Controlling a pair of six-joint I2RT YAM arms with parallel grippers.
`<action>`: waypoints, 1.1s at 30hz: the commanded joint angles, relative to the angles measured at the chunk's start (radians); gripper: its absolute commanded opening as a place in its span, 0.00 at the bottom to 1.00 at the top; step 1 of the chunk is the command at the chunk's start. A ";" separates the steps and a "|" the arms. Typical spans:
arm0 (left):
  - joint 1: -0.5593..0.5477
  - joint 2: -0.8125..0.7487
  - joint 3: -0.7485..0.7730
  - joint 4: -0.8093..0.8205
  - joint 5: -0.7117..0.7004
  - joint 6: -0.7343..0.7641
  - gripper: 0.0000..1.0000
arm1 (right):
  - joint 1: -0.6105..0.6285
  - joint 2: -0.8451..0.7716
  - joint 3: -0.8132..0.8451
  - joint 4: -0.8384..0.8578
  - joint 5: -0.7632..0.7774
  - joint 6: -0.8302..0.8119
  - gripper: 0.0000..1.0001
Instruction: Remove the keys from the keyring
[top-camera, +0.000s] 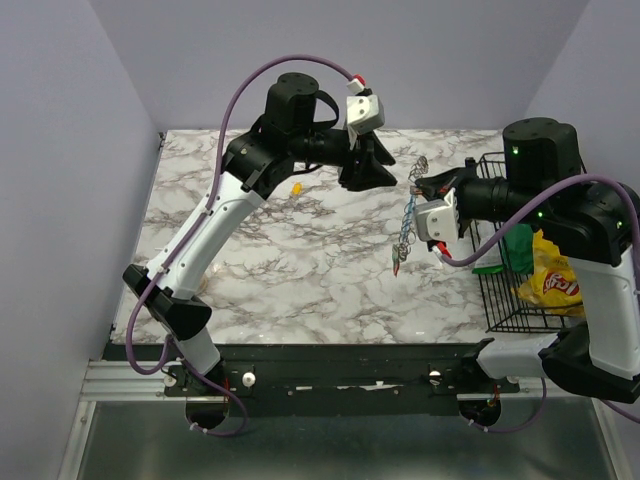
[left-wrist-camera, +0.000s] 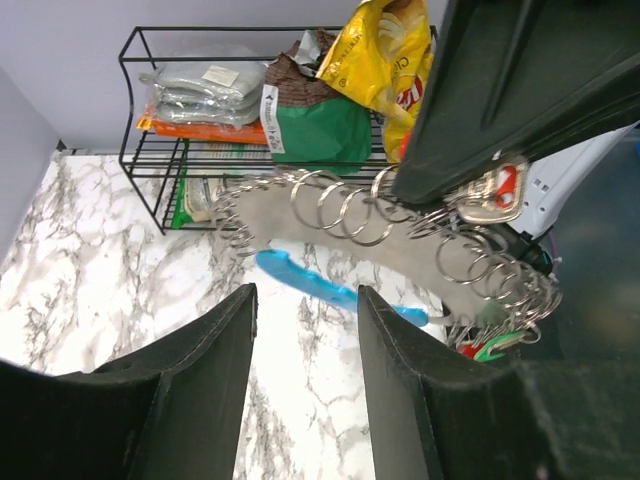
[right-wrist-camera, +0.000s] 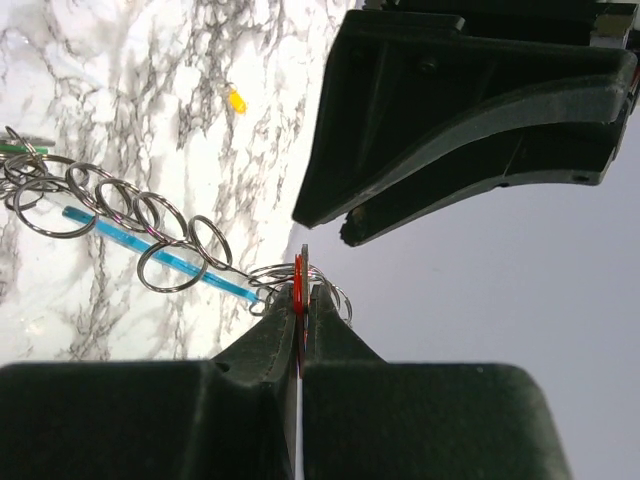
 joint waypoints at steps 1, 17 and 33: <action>0.015 -0.029 0.023 0.017 0.096 -0.010 0.54 | -0.004 -0.019 0.018 -0.169 -0.072 0.035 0.01; -0.037 0.005 0.017 0.072 0.286 -0.061 0.56 | -0.004 -0.003 0.048 -0.169 -0.156 0.078 0.01; -0.045 -0.006 -0.022 0.099 0.429 -0.092 0.46 | -0.005 0.009 0.079 -0.167 -0.145 0.084 0.01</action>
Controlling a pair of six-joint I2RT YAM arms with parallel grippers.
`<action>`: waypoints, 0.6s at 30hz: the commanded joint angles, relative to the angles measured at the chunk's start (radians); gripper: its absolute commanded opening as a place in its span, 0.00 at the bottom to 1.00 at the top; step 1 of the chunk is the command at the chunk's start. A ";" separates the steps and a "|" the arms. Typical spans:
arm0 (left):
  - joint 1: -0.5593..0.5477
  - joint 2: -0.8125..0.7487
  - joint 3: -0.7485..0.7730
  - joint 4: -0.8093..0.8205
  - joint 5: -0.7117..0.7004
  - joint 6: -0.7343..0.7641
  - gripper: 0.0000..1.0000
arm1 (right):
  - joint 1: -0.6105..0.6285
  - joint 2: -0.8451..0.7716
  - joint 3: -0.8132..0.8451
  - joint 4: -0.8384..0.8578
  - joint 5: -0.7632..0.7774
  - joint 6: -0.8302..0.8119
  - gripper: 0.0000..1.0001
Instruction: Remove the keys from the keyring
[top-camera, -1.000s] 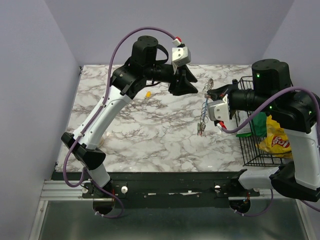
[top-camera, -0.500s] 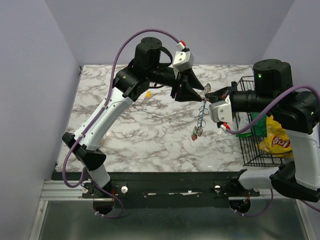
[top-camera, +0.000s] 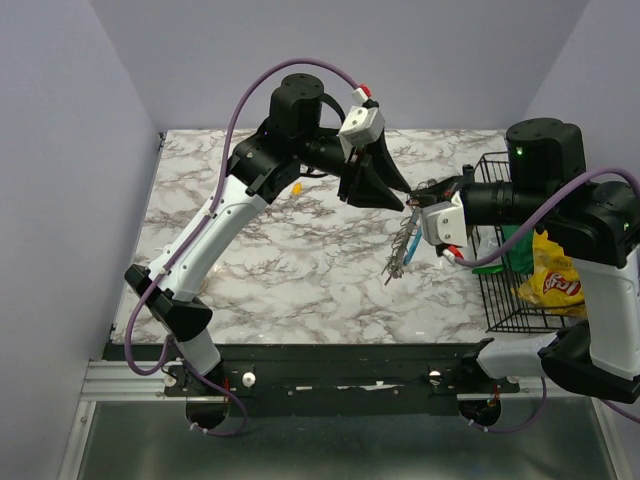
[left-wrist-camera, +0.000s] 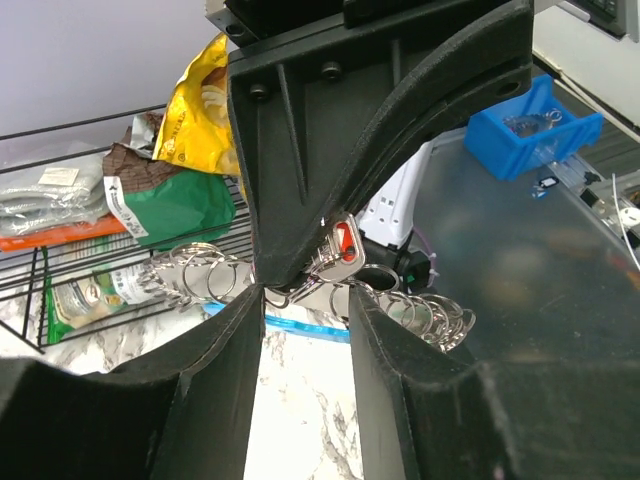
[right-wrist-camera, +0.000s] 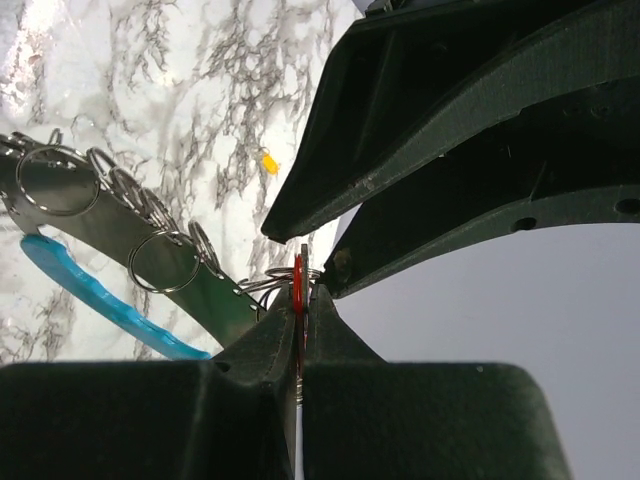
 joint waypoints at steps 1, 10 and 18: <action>-0.012 -0.005 -0.021 0.003 0.087 -0.027 0.45 | -0.005 0.004 0.047 -0.130 -0.009 0.005 0.01; -0.009 -0.011 -0.023 -0.008 0.005 -0.020 0.48 | -0.005 -0.001 0.096 -0.130 -0.031 0.020 0.01; -0.009 -0.004 -0.015 0.046 0.021 -0.066 0.48 | -0.005 -0.005 0.075 -0.130 -0.029 0.023 0.01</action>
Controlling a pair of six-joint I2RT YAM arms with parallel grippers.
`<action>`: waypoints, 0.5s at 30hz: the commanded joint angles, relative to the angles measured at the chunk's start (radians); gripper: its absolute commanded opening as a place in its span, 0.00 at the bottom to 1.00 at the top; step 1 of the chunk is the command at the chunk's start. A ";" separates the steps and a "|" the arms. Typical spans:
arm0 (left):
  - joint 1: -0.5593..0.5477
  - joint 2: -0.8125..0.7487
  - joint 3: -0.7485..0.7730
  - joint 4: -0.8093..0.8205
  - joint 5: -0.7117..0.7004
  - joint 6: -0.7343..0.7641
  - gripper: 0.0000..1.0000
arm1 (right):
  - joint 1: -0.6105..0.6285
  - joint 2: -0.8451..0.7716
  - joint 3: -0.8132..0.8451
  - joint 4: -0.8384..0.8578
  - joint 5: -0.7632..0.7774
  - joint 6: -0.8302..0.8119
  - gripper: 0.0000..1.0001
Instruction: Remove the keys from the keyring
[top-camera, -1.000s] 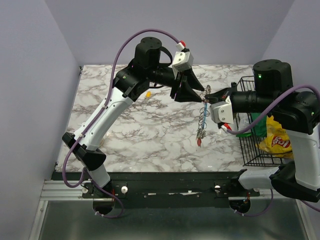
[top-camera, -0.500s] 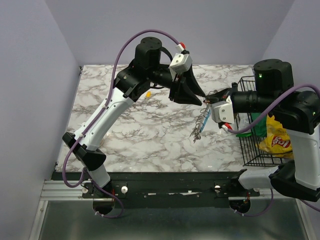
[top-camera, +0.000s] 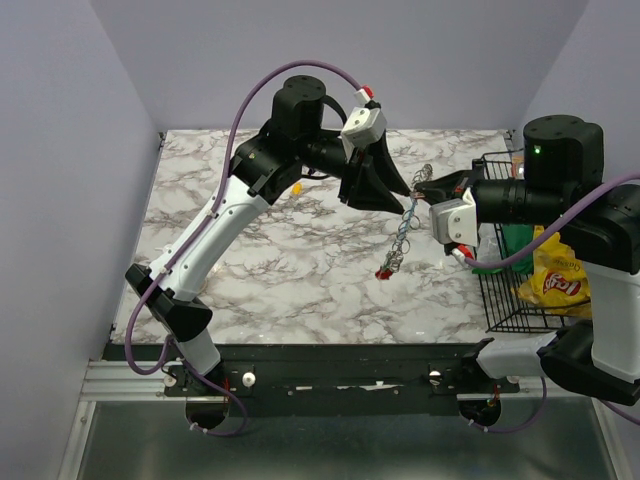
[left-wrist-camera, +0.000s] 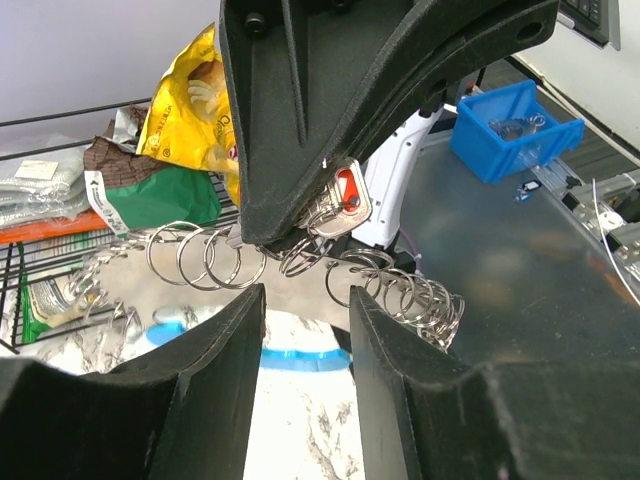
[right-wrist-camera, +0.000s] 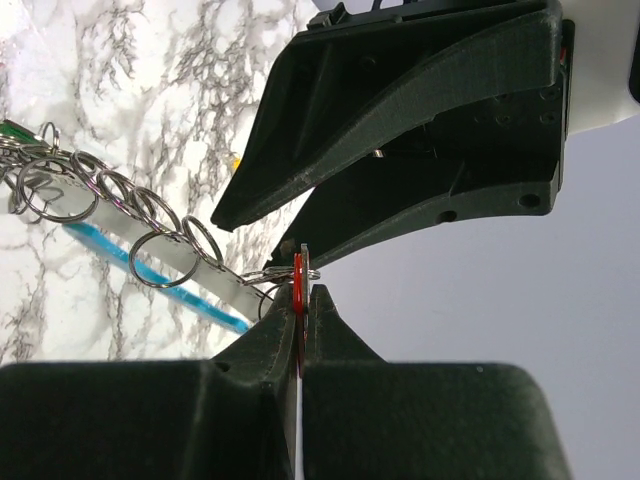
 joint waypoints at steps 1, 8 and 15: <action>-0.006 -0.005 0.000 0.040 0.002 -0.031 0.48 | -0.005 -0.010 0.004 -0.135 -0.028 0.015 0.01; -0.006 -0.002 -0.007 0.073 -0.021 -0.088 0.50 | -0.005 -0.004 -0.011 -0.134 -0.036 0.015 0.01; -0.006 0.001 -0.016 0.108 0.008 -0.123 0.45 | -0.005 0.005 -0.008 -0.133 -0.022 0.007 0.01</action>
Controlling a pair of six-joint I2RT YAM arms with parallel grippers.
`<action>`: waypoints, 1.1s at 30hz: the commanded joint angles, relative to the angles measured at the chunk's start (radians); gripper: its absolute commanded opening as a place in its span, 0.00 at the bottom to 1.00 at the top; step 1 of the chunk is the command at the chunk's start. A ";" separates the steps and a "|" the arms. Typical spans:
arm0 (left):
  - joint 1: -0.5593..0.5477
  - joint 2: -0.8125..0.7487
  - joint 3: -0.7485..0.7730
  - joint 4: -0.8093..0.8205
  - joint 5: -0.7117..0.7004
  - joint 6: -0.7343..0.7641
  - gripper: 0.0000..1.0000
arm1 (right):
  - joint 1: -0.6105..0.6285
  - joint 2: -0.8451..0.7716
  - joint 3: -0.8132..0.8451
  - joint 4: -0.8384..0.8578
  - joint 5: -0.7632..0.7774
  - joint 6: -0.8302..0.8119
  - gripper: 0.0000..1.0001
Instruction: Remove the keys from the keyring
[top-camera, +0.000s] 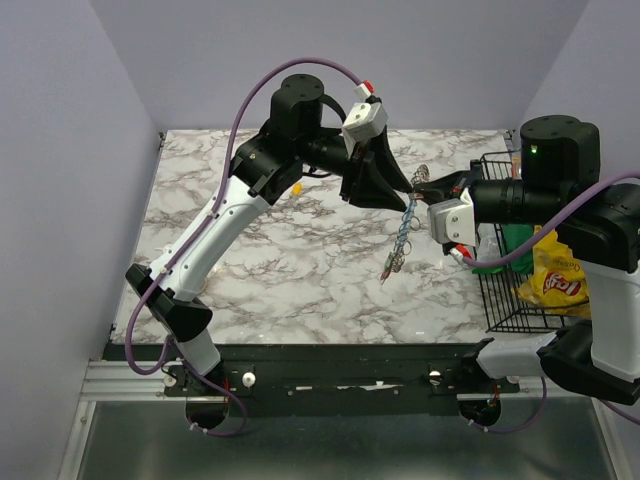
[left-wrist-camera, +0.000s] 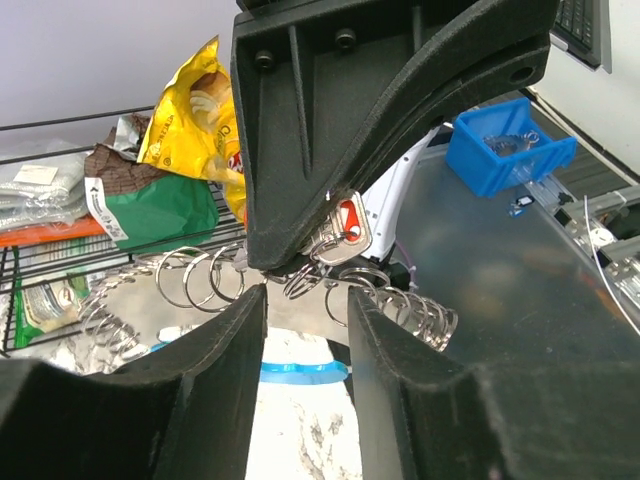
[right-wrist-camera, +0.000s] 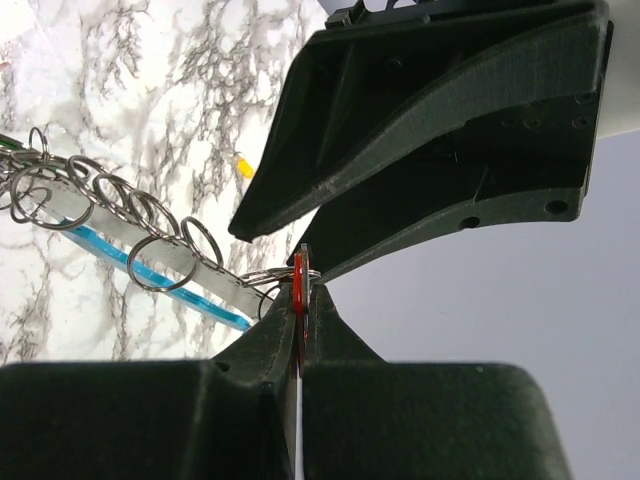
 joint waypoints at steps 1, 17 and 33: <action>-0.006 0.001 -0.015 0.044 0.022 -0.040 0.43 | -0.005 0.006 0.011 -0.134 -0.019 0.004 0.01; -0.007 -0.002 -0.038 0.098 0.057 -0.098 0.13 | -0.005 0.006 0.002 -0.092 0.054 0.010 0.01; 0.017 -0.023 -0.052 0.143 0.014 -0.166 0.00 | -0.005 -0.026 -0.067 -0.060 0.192 0.012 0.01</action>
